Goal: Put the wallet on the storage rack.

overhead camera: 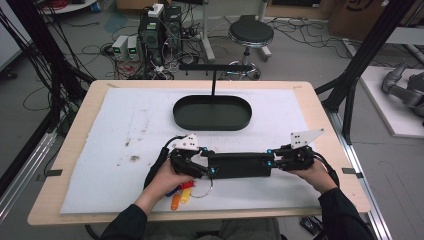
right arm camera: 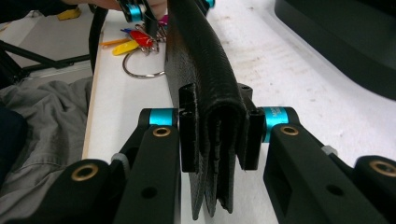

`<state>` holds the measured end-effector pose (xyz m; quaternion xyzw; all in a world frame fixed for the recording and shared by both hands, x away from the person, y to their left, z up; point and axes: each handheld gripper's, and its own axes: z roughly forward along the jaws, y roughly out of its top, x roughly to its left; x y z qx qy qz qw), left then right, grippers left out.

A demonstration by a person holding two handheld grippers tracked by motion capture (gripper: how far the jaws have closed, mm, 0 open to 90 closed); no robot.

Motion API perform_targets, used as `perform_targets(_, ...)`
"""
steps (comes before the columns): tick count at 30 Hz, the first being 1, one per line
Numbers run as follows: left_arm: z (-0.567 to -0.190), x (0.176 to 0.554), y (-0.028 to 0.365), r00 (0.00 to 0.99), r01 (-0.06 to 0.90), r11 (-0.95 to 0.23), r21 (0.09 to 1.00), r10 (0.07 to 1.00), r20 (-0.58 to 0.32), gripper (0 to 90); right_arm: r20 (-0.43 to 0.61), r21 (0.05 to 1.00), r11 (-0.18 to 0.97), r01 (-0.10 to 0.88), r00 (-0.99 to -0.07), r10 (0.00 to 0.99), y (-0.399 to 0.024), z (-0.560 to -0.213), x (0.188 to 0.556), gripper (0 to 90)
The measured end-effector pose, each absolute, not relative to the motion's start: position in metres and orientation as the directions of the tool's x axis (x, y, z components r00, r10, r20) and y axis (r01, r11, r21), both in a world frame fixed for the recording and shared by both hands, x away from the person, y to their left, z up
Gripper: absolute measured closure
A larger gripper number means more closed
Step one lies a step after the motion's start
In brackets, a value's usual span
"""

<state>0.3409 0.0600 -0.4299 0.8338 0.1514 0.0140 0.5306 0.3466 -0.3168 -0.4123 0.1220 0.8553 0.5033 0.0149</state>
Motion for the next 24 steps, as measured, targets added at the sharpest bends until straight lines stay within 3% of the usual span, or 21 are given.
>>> perform_targets(2, -0.43, 0.341, 0.059, 0.958, 0.226, -0.395, 0.89, 0.255, -0.131, 46.2, 0.092, 0.866, 0.464, 0.186, -0.972, 0.217, -0.315, -0.412, 0.345, 75.3)
perform_targets(4, -0.428, 0.339, 0.06, 0.967, 0.181, -0.403, 0.897, 0.241, -0.087, 62.1, 0.078, 0.868, 0.464, 0.176, -0.972, 0.221, -0.314, -0.411, 0.345, 75.3)
perform_targets(7, -0.423, 0.339, 0.066, 0.971, 0.161, -0.37, 0.915, 0.223, -0.081, 71.6, 0.062, 0.878, 0.449, 0.164, -0.971, 0.232, -0.313, -0.409, 0.343, 74.2)
perform_targets(9, -0.417, 0.338, 0.069, 0.975, 0.132, -0.367, 0.921, 0.215, -0.054, 73.3, 0.064, 0.886, 0.431, 0.168, -0.967, 0.245, -0.31, -0.407, 0.342, 68.8)
perform_targets(11, -0.41, 0.336, 0.073, 0.977, 0.103, -0.368, 0.924, 0.214, -0.024, 74.0, 0.069, 0.895, 0.406, 0.182, -0.958, 0.279, -0.308, -0.405, 0.343, 56.4)
perform_targets(15, -0.403, 0.335, 0.085, 0.977, 0.092, -0.322, 0.942, 0.213, -0.023, 74.4, 0.091, 0.902, 0.376, 0.211, -0.946, 0.311, -0.308, -0.404, 0.345, 43.7)
perform_targets(24, -0.394, 0.332, 0.091, 0.98, 0.057, -0.324, 0.944, 0.2, 0.01, 74.4, 0.096, 0.911, 0.359, 0.202, -0.952, 0.292, -0.294, -0.404, 0.345, 46.9)
